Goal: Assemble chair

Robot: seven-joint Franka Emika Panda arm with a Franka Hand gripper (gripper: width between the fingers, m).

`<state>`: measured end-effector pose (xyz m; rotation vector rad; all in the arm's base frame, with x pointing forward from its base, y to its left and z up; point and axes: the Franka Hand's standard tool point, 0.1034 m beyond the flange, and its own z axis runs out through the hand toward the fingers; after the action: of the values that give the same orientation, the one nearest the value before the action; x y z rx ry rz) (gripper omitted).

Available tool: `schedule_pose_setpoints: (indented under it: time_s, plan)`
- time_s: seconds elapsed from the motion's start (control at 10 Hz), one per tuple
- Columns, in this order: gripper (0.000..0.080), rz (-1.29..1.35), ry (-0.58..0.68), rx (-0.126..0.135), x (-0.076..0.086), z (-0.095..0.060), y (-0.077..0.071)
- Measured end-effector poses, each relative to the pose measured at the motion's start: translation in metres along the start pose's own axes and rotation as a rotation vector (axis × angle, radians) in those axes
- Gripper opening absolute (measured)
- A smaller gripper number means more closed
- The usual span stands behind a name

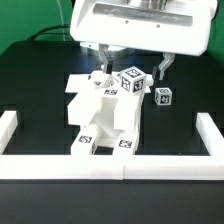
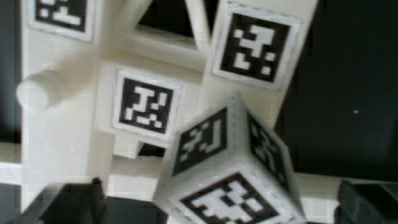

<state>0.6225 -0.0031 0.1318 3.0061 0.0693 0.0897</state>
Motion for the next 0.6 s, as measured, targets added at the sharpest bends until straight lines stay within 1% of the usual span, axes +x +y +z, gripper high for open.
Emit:
schedule_pose_setpoints:
  time_s: [0.3,0.5,0.6]
  plan:
    - [0.0648,-0.153,-0.003,-0.002,-0.0006,0.0015,0.0030]
    - [0.0648,-0.165,-0.012,-0.005,-0.0028,0.0072,0.0050]
    - [0.0648,-0.157,-0.016,-0.004,-0.0037,0.0097,0.0019]
